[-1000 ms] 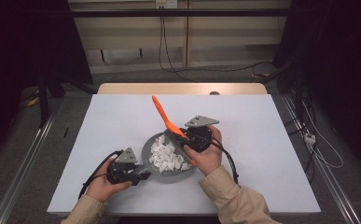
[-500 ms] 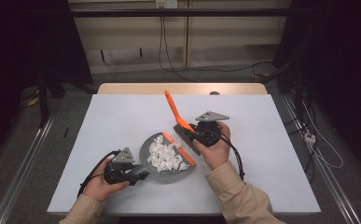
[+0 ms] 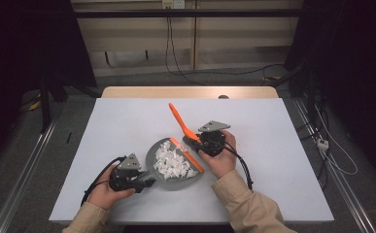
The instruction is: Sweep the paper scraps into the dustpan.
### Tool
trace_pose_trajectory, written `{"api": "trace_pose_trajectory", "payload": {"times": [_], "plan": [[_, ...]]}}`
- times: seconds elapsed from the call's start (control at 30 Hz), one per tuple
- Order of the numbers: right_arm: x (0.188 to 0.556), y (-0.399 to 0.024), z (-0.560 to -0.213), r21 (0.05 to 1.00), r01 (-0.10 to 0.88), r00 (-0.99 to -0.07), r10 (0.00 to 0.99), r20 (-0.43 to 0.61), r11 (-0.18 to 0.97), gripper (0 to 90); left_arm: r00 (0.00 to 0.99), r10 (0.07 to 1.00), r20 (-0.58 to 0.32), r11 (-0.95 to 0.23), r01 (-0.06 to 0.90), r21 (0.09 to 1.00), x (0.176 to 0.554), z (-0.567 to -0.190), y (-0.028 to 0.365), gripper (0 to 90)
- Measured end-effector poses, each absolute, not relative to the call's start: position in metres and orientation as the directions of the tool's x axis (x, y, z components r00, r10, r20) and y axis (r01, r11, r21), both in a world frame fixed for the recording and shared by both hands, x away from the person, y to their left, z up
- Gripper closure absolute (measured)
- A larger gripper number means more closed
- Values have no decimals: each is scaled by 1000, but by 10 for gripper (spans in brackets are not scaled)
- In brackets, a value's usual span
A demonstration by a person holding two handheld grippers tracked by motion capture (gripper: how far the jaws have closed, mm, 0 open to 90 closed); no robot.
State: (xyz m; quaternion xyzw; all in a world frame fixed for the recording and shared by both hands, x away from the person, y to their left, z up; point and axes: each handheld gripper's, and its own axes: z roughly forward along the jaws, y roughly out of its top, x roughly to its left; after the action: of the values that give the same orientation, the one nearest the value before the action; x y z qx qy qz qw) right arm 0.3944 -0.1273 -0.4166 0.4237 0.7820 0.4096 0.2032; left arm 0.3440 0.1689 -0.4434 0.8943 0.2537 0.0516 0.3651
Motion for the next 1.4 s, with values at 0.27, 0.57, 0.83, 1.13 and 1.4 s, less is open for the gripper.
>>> {"api": "trace_pose_trajectory", "payload": {"times": [0.27, 0.57, 0.83, 1.13, 1.4], "plan": [[388, -117, -414, 816, 482, -607, 793, 47, 320, 719, 865, 494, -86, -611, 416, 673, 345, -444, 169, 624], [383, -117, -400, 839, 478, -642, 756, 130, 261, 719, 865, 495, -81, -613, 414, 673, 344, -445, 169, 623], [380, -126, -386, 860, 460, -645, 749, 154, 219, 720, 864, 495, -90, -604, 417, 679, 344, -445, 168, 606], [387, -133, -400, 832, 507, -620, 766, 170, 226, 719, 865, 497, -66, -605, 400, 688, 343, -443, 170, 628], [394, -145, -409, 815, 537, -576, 800, 166, 218, 720, 855, 514, -66, -583, 405, 704, 344, -441, 176, 628]]}}
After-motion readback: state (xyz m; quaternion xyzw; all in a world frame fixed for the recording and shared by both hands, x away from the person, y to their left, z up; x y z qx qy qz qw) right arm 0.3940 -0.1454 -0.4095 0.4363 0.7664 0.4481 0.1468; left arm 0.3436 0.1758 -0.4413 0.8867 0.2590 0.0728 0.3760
